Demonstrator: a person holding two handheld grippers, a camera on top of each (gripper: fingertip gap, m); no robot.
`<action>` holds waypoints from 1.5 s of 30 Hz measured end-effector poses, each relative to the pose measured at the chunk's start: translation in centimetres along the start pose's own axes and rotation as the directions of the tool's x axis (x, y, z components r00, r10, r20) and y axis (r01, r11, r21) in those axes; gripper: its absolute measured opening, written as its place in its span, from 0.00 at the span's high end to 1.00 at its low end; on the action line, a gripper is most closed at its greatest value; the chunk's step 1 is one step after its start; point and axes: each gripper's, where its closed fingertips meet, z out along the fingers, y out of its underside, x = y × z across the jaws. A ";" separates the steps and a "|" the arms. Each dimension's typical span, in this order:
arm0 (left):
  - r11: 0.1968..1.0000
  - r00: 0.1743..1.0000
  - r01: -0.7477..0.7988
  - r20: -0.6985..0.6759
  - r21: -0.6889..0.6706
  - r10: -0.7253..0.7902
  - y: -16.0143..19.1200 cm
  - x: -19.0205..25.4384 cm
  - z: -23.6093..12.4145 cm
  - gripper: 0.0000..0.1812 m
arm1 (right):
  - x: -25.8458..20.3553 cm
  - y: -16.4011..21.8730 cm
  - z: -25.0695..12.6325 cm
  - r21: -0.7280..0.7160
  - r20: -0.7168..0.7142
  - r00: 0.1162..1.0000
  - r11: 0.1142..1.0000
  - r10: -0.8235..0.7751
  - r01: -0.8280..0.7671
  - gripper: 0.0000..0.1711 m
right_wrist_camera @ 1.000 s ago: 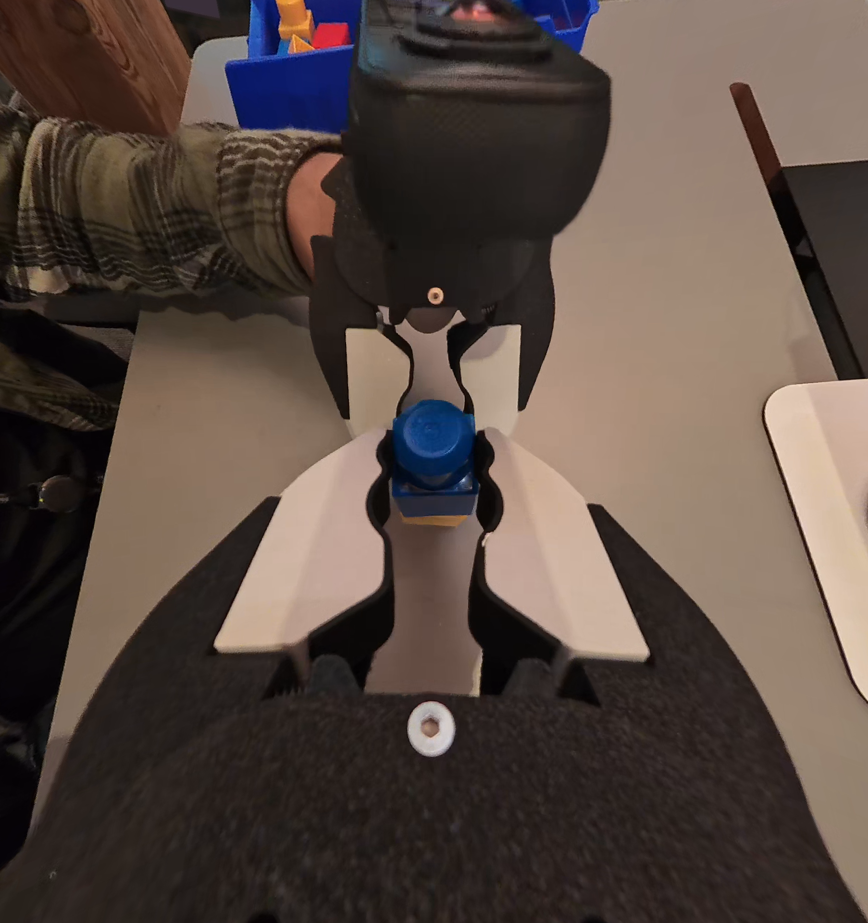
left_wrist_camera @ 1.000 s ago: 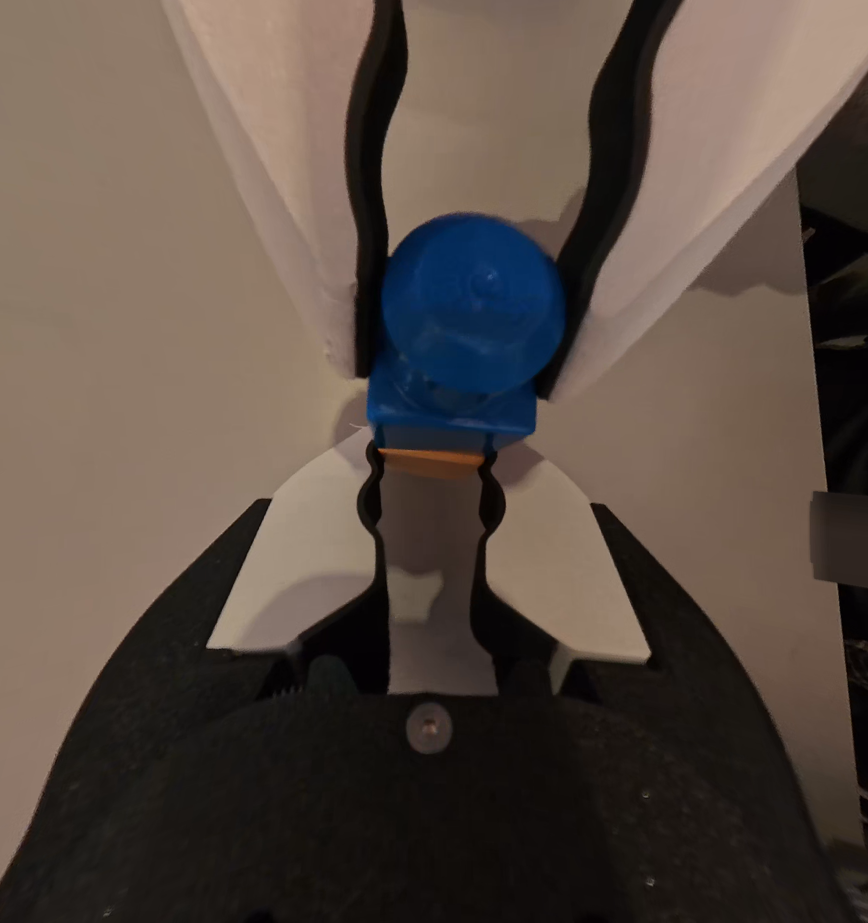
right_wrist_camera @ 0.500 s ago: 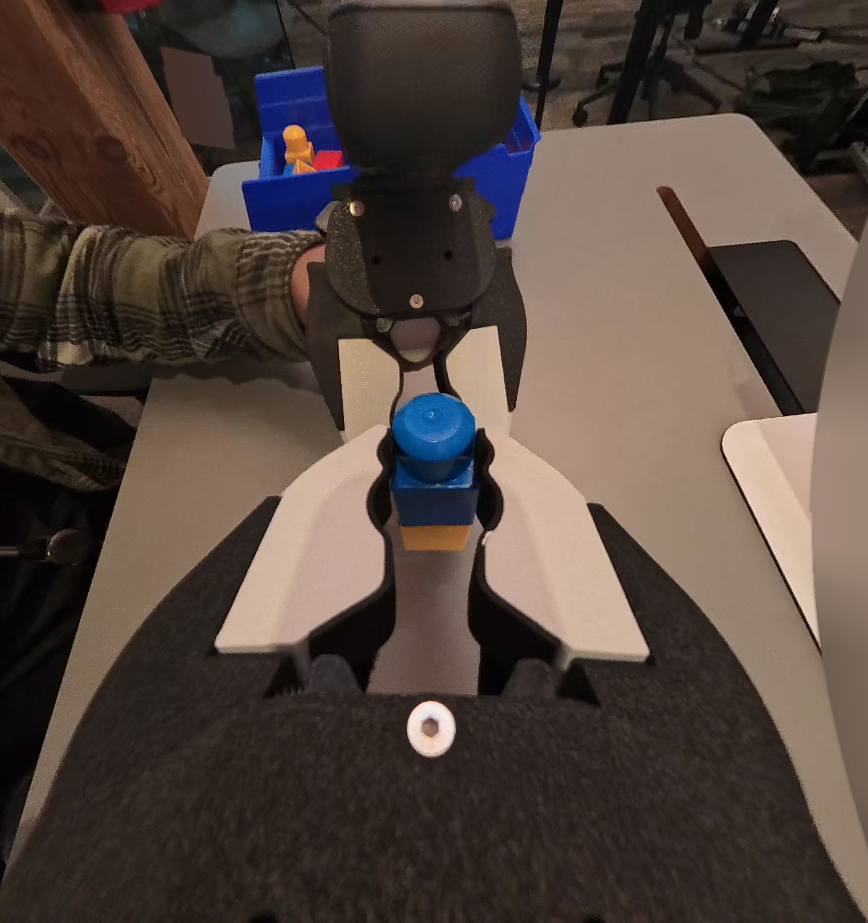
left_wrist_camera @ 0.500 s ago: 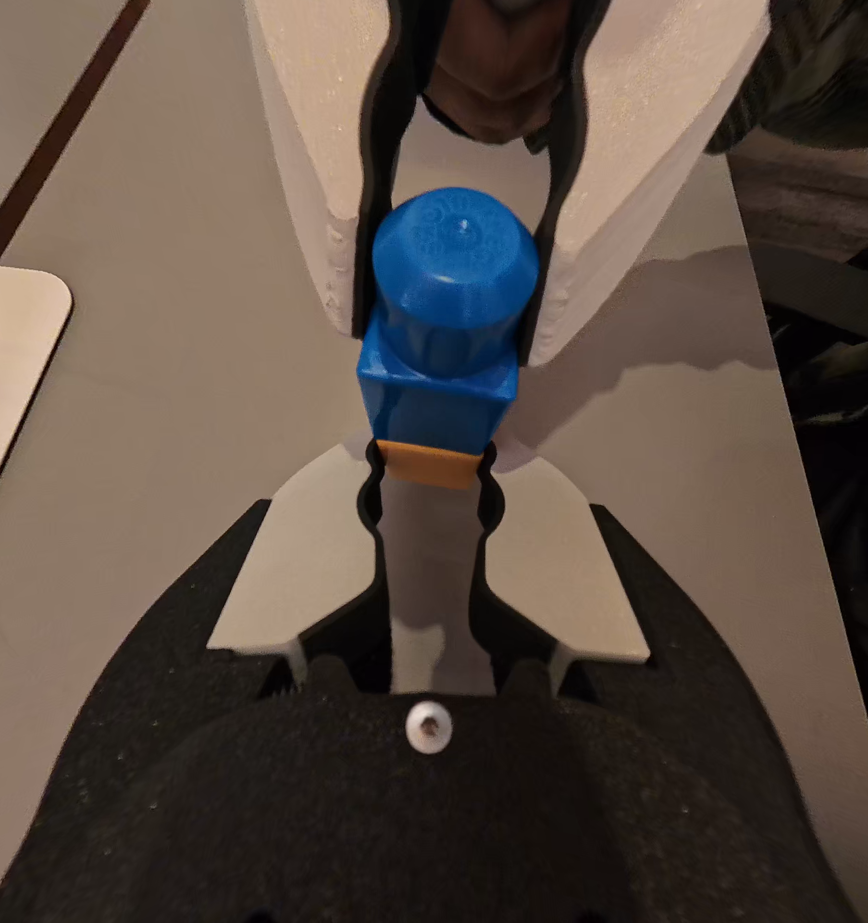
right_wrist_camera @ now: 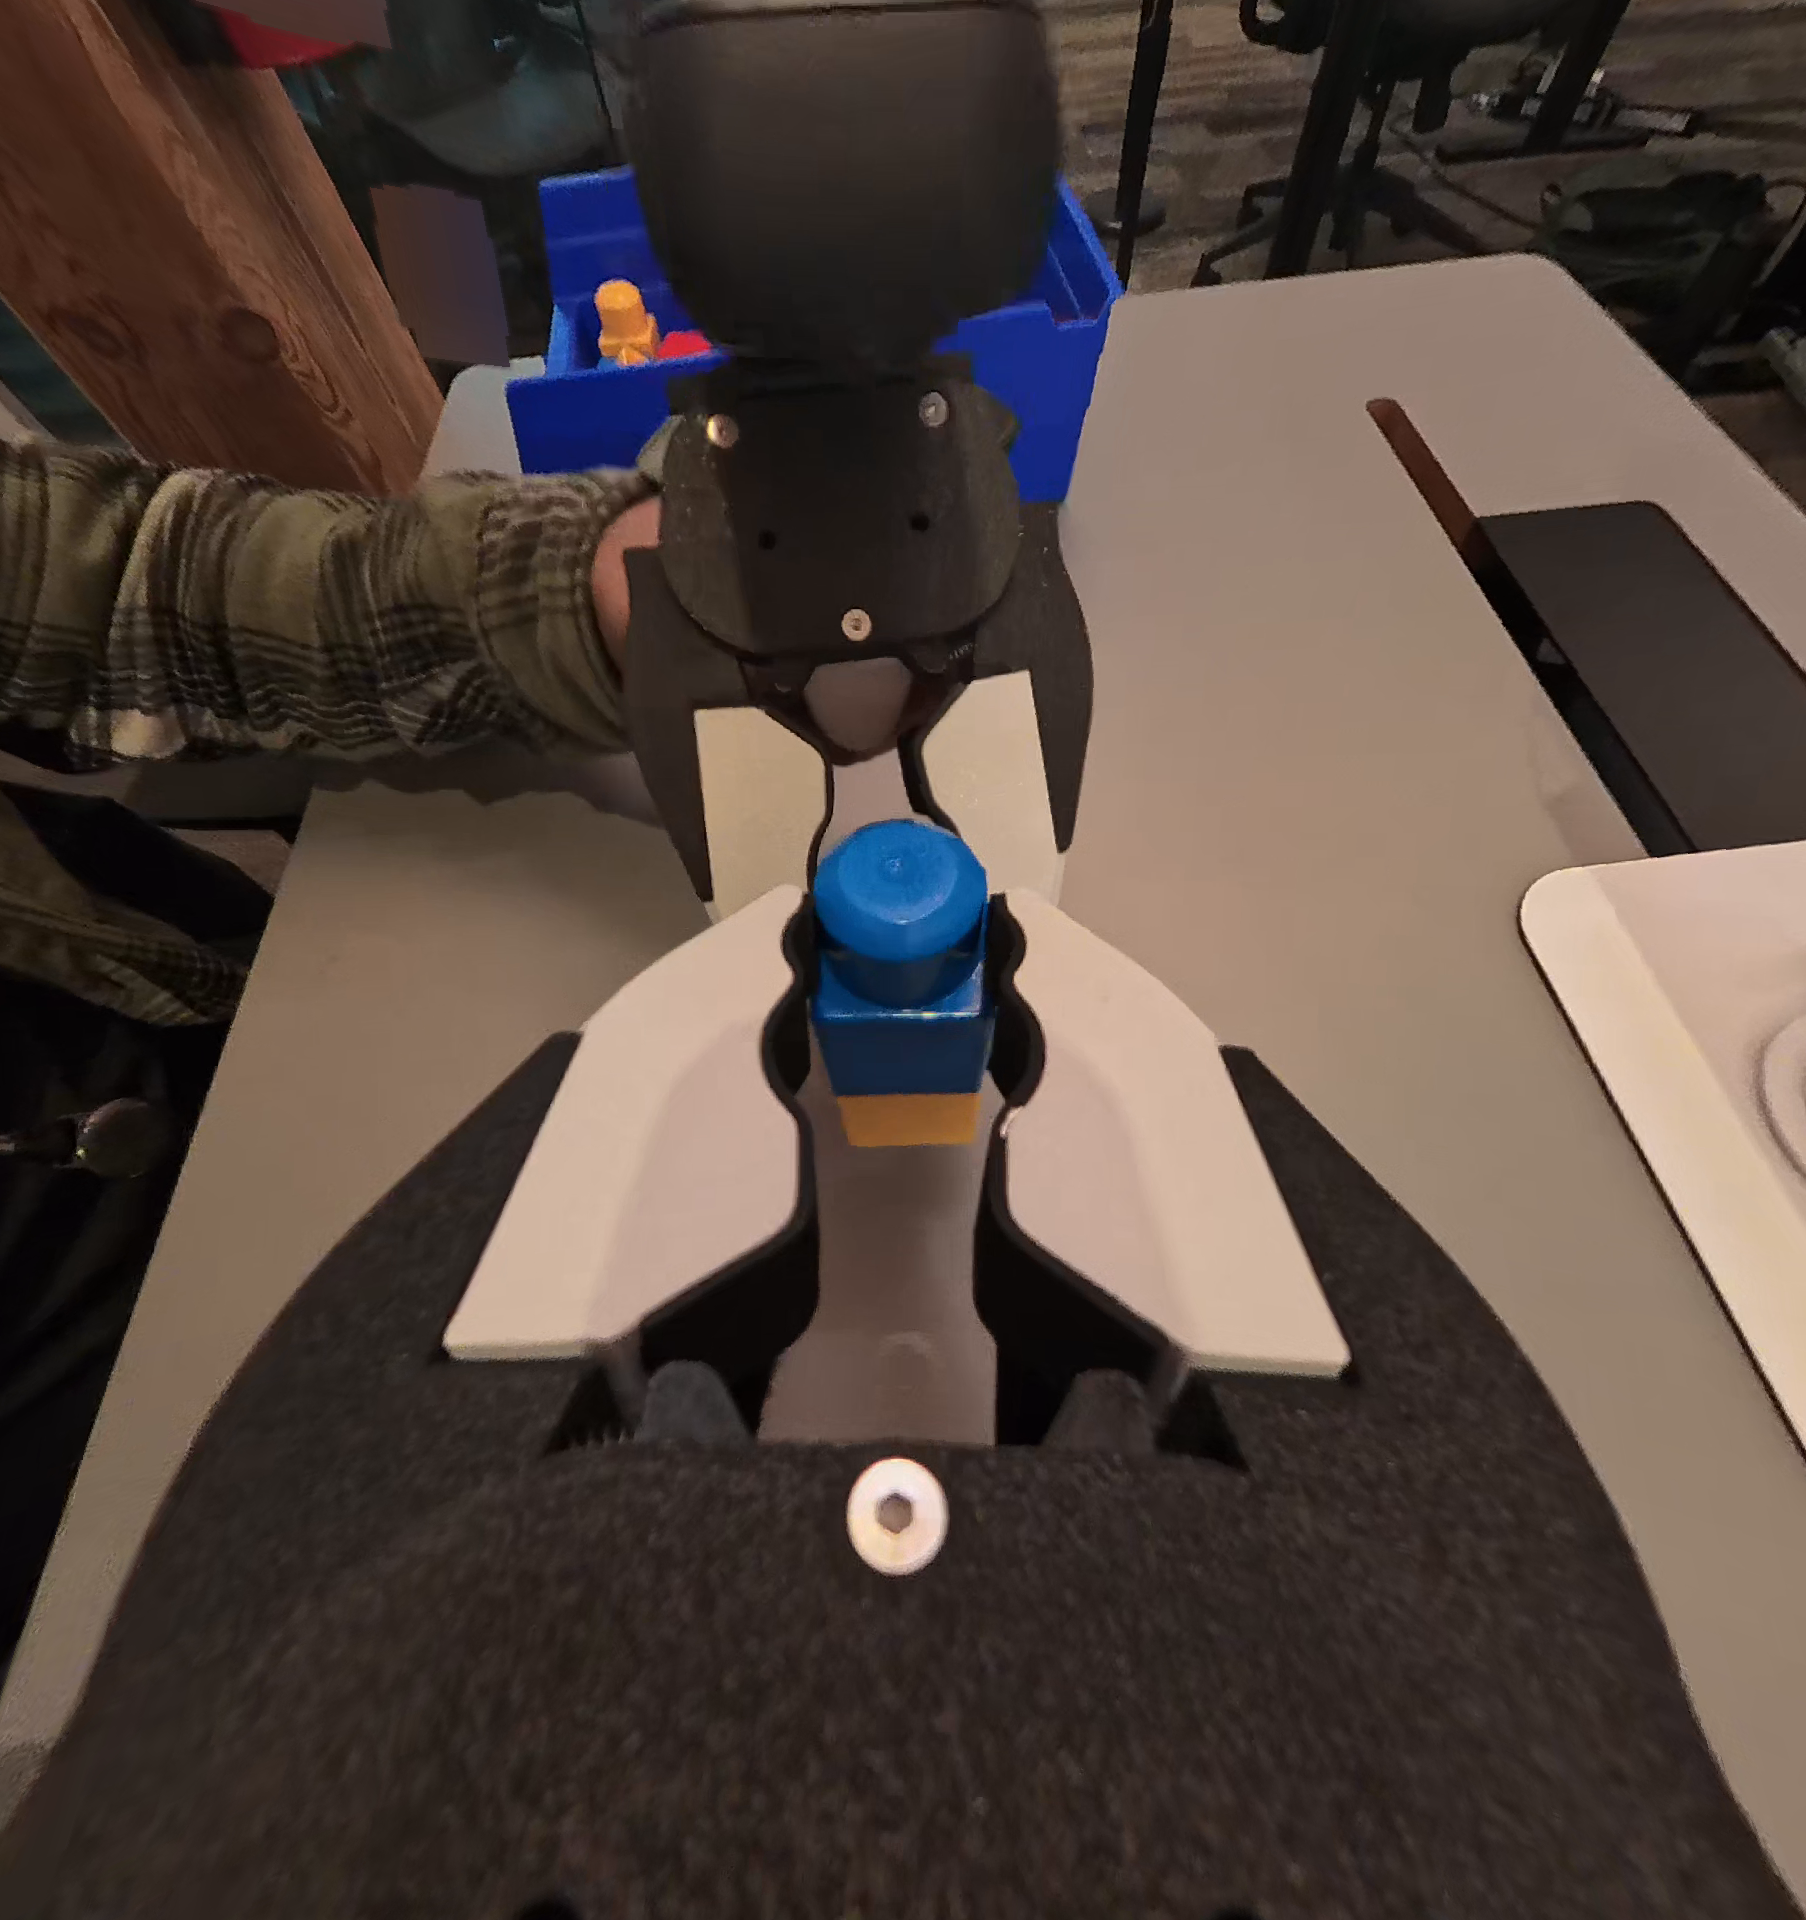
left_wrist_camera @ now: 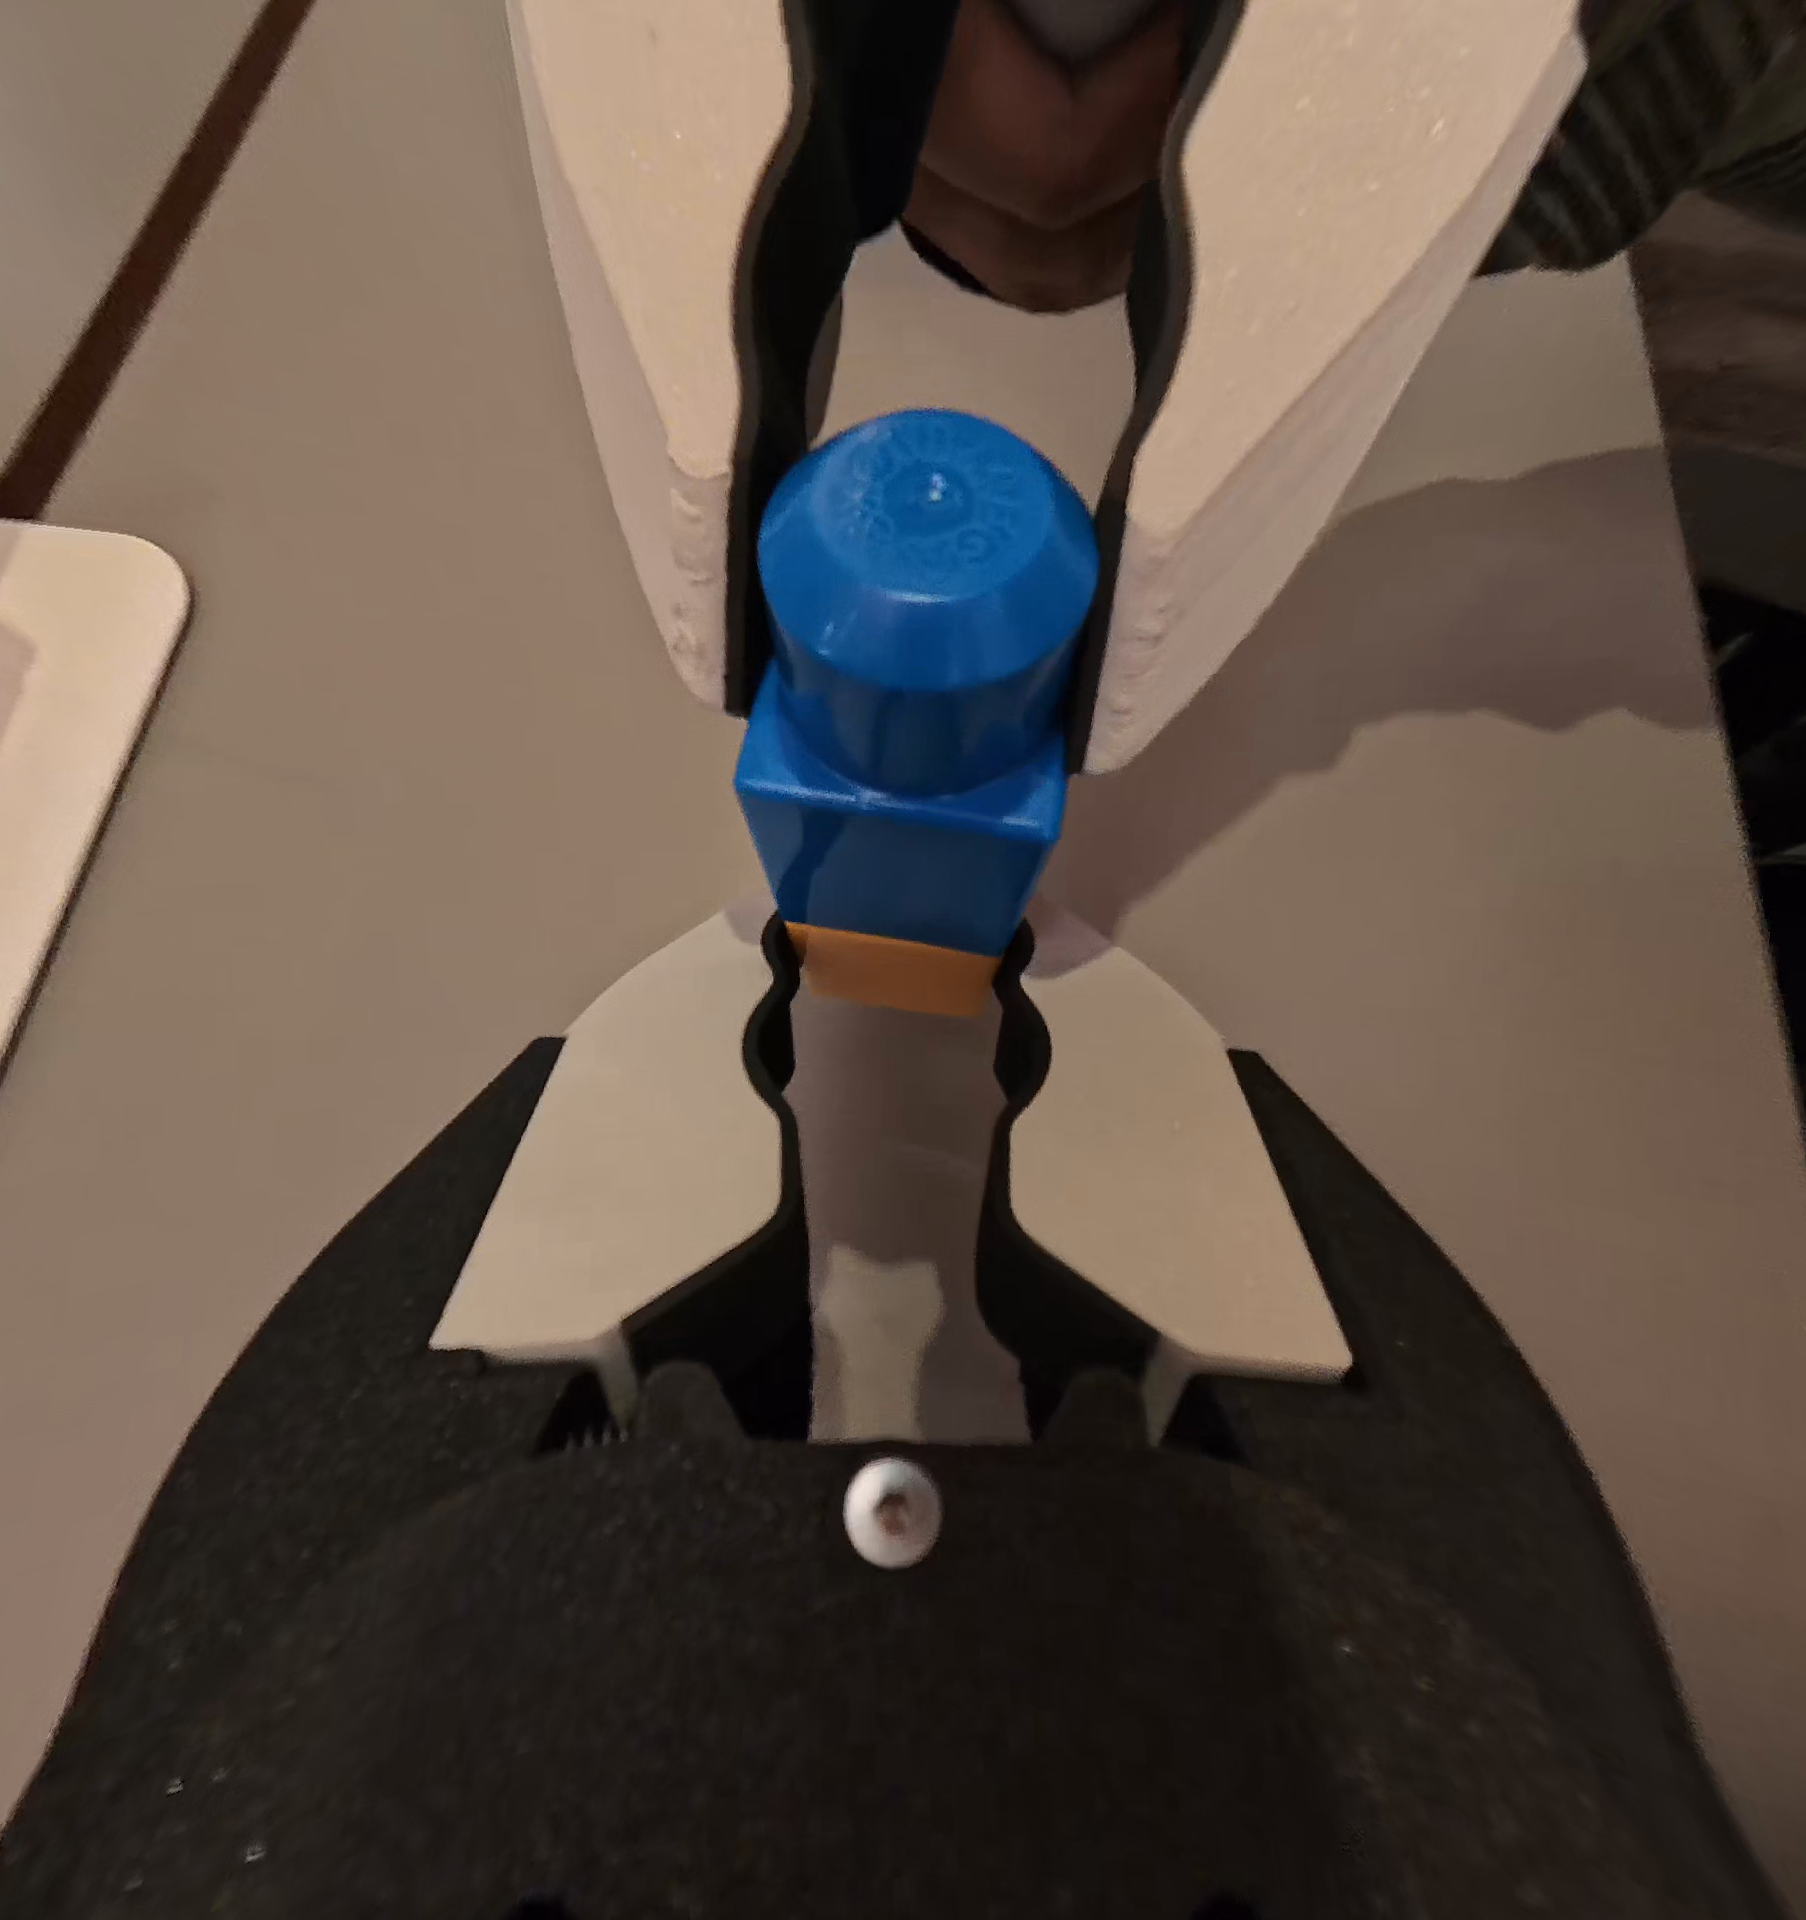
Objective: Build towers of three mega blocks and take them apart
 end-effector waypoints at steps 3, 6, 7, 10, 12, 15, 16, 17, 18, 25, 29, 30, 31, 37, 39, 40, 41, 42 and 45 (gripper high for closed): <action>1.000 1.000 0.007 -0.018 -0.028 -0.008 0.4 0.2 0.2 0.80 | -0.2 0.2 0.4 -0.020 0.004 1.000 1.000 -0.016 0.016 0.82; 1.000 0.999 0.011 -0.030 -0.015 -0.011 0.2 0.4 0.0 0.80 | -0.3 -0.3 0.4 0.003 0.010 1.000 1.000 -0.029 0.029 0.82; 1.000 0.999 0.014 -0.033 -0.010 -0.014 0.1 0.5 -0.1 0.80 | -0.3 -0.4 0.3 0.006 0.008 0.999 0.999 -0.037 0.037 0.81; 1.000 0.999 0.019 -0.033 -0.003 -0.019 0.0 0.4 -0.4 0.80 | -0.5 -0.3 0.5 -0.008 0.005 0.999 0.999 -0.048 0.048 0.74; 1.000 0.999 0.022 -0.035 0.003 -0.022 0.0 0.4 -0.6 0.80 | -0.5 -0.5 0.5 0.009 -0.007 0.998 0.998 -0.056 0.057 0.69; 1.000 0.999 0.022 -0.036 0.014 -0.021 -0.2 0.4 -0.8 0.80 | -0.4 -0.7 -0.1 0.040 -0.020 0.998 0.998 -0.057 0.058 0.68; 1.000 0.999 0.024 -0.038 0.018 -0.023 -0.3 0.5 -0.9 0.80 | -0.4 -0.5 -0.2 0.043 -0.023 0.998 0.998 -0.052 0.053 0.68; 1.000 0.999 0.025 -0.037 0.020 -0.024 -0.3 0.4 -1.0 0.80 | -0.4 -0.3 -0.3 0.050 -0.024 0.999 0.998 -0.045 0.046 0.68; 0.999 0.999 0.025 -0.038 0.022 -0.024 -0.3 0.4 -1.0 0.80 | -0.4 -0.2 -0.3 0.060 -0.027 0.999 0.997 -0.039 0.041 0.68; 1.000 0.999 0.020 -0.044 0.020 -0.020 -0.6 0.8 -0.8 0.80 | -0.3 0.2 -0.1 0.127 -0.020 1.000 0.992 0.016 -0.014 0.65; 1.000 0.999 0.022 -0.044 0.023 -0.021 -0.6 0.8 -0.7 0.80 | -0.3 0.1 0.2 0.137 -0.015 1.000 0.990 0.027 -0.025 0.64; 0.999 0.999 0.022 -0.044 0.024 -0.021 -0.6 0.8 -0.8 0.80 | -0.3 0.2 0.2 0.141 -0.015 0.999 0.990 0.030 -0.027 0.64; 0.999 0.999 0.023 -0.043 0.027 -0.022 -0.7 0.8 -0.9 0.80 | -0.2 0.2 0.1 0.146 -0.019 0.999 0.989 0.032 -0.029 0.64; 0.998 0.999 0.028 -0.045 0.054 -0.026 -1.0 0.7 -1.4 0.80 | -0.1 0.9 0.0 0.179 -0.020 0.998 0.983 0.054 -0.049 0.67; 0.998 0.999 0.028 -0.044 0.060 -0.026 -1.0 0.7 -1.6 0.80 | -0.1 1.3 -0.1 0.189 -0.021 0.998 0.980 0.063 -0.058 0.67; 0.998 0.999 0.028 -0.045 0.063 -0.026 -1.1 0.7 -1.6 0.80 | -0.1 1.5 -0.1 0.195 -0.019 0.998 0.979 0.068 -0.063 0.68; 0.997 0.999 0.029 -0.047 0.066 -0.026 -1.1 0.7 -1.7 0.80 | -0.2 1.6 -0.1 0.200 -0.019 0.997 0.978 0.072 -0.066 0.69; 0.997 0.999 0.029 -0.047 0.068 -0.026 -1.2 0.7 -1.7 0.80 | -0.2 1.8 -0.1 0.205 -0.018 0.997 0.976 0.076 -0.071 0.69; 0.997 0.999 0.027 -0.049 0.070 -0.024 -1.3 0.8 -1.7 0.80 | -0.2 2.2 0.1 0.204 -0.012 0.996 0.976 0.083 -0.079 0.71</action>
